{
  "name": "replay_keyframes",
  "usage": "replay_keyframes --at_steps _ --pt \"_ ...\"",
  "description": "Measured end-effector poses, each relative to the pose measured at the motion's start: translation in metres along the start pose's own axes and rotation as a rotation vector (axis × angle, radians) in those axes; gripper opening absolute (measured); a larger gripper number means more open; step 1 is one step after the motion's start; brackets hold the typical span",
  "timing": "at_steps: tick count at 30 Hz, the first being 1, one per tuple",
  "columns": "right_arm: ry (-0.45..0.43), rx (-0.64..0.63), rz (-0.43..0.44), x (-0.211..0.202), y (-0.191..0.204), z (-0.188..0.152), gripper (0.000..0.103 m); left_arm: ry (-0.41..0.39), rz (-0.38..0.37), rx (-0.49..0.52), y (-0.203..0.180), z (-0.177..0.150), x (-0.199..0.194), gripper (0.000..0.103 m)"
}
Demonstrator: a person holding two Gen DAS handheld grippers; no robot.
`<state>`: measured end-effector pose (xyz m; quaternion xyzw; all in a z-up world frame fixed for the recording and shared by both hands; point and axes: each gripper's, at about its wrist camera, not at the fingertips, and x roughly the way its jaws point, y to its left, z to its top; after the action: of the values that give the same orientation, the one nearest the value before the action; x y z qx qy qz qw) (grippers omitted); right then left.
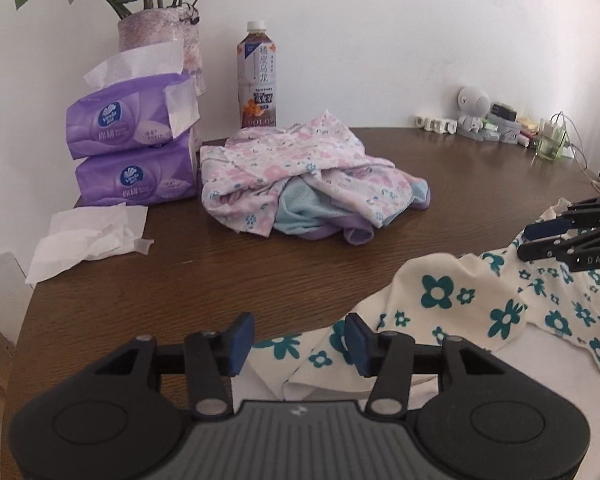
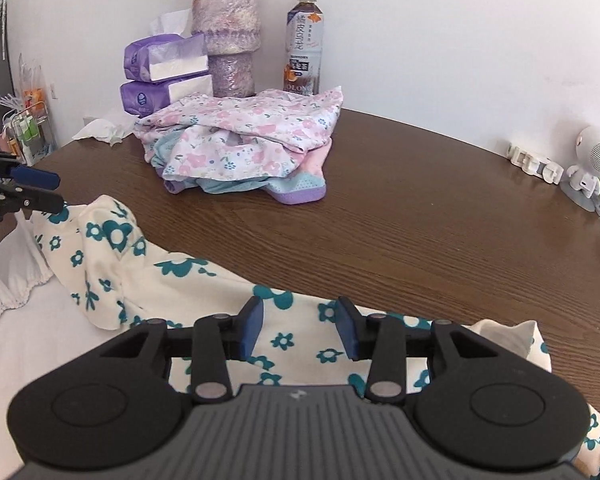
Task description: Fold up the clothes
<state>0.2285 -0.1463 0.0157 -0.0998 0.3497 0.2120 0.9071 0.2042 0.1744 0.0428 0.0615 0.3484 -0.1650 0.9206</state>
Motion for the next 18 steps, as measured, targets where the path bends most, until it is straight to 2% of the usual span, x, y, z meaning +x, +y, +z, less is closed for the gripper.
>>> replay_keyframes --at_steps 1,3,4,7,11,14,16,18 --pt "0.003 0.009 -0.007 0.001 -0.003 -0.001 0.040 0.009 0.000 0.002 0.000 -0.002 0.003 0.047" --pt "0.005 0.026 -0.015 0.003 -0.010 -0.003 0.040 -0.005 -0.014 -0.006 0.001 -0.007 0.002 0.025" --pt "0.004 0.033 -0.015 0.003 -0.012 -0.004 0.042 -0.012 -0.008 -0.004 0.000 -0.010 0.000 0.000" --pt "-0.002 0.048 -0.014 0.004 -0.016 -0.005 0.043 -0.016 0.065 0.053 -0.004 -0.017 -0.003 0.000" --pt "-0.010 0.050 -0.019 0.003 -0.016 -0.007 0.043 -0.021 0.078 0.021 0.002 -0.022 -0.007 0.000" --pt "-0.012 0.052 -0.018 0.004 -0.017 -0.008 0.045 -0.040 0.102 -0.002 0.003 -0.017 -0.013 0.004" --pt "-0.013 0.053 -0.016 0.004 -0.018 -0.008 0.047 -0.099 0.081 -0.013 -0.001 -0.010 -0.024 0.011" --pt "-0.012 0.054 -0.013 0.005 -0.019 -0.008 0.049 -0.098 0.013 0.000 -0.011 -0.005 -0.026 0.026"
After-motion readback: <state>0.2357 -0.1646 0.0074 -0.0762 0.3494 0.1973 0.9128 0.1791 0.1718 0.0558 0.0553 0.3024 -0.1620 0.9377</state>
